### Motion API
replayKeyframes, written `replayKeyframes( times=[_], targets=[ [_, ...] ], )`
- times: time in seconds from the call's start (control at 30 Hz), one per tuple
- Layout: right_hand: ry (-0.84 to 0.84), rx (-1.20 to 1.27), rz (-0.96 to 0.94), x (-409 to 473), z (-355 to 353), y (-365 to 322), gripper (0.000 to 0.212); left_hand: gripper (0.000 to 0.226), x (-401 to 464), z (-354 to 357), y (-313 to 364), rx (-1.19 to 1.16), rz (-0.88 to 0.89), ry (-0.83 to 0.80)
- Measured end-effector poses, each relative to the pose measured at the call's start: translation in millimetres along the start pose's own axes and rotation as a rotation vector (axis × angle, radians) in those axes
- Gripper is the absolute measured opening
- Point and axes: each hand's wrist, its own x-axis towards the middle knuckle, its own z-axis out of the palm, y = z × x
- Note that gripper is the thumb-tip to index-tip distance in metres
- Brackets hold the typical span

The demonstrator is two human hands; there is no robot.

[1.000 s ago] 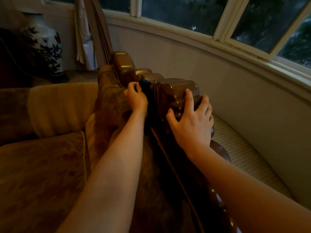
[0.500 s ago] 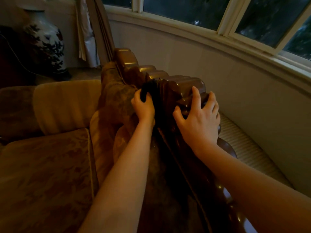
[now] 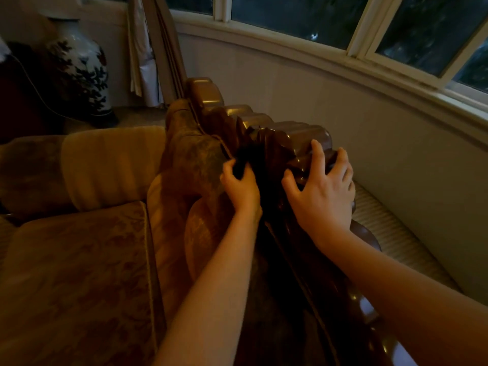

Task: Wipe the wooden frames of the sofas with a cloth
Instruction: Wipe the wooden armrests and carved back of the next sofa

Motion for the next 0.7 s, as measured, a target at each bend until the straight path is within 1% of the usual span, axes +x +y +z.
replayKeyframes(
  times=[0.07, 0.13, 0.27, 0.33, 0.4, 0.47, 0.53, 0.57, 0.63, 0.7],
  targets=[
    [0.005, -0.006, 0.001, 0, 1, 0, 0.069, 0.015, 28, 8, 3, -0.001, -0.037, 0.003],
    [0.007, -0.017, -0.002, 0, 1, 0, 0.069, 0.014, 24, 4, 4, 0.04, -0.035, -0.031],
    [-0.001, -0.007, -0.002, 0, 1, 1, 0.07, 0.021, -72, -29, -5, 0.085, 0.011, -0.152],
    [-0.005, -0.002, -0.005, 0, 1, 1, 0.07, 0.024, -103, -38, -1, 0.085, 0.017, -0.178],
    [-0.006, 0.0, -0.004, 0, 0, 1, 0.071, 0.032, -86, -26, -1, 0.115, 0.011, -0.15],
    [-0.005, -0.007, -0.001, 0, 0, 1, 0.071, 0.04, -43, -4, 4, 0.147, -0.027, -0.058],
    [-0.008, -0.018, 0.0, 1, 0, 1, 0.071, 0.041, 4, 13, 8, 0.233, -0.046, -0.006],
    [-0.007, -0.026, 0.0, 1, 1, 1, 0.071, 0.04, 24, 18, 6, 0.269, -0.054, -0.003],
    [-0.004, -0.031, -0.005, 0, 1, 1, 0.07, 0.041, 55, 20, 0, 0.256, -0.104, -0.037],
    [-0.001, -0.025, -0.006, 1, 1, 2, 0.07, 0.043, 64, 19, -9, 0.29, -0.149, -0.071]
  ],
)
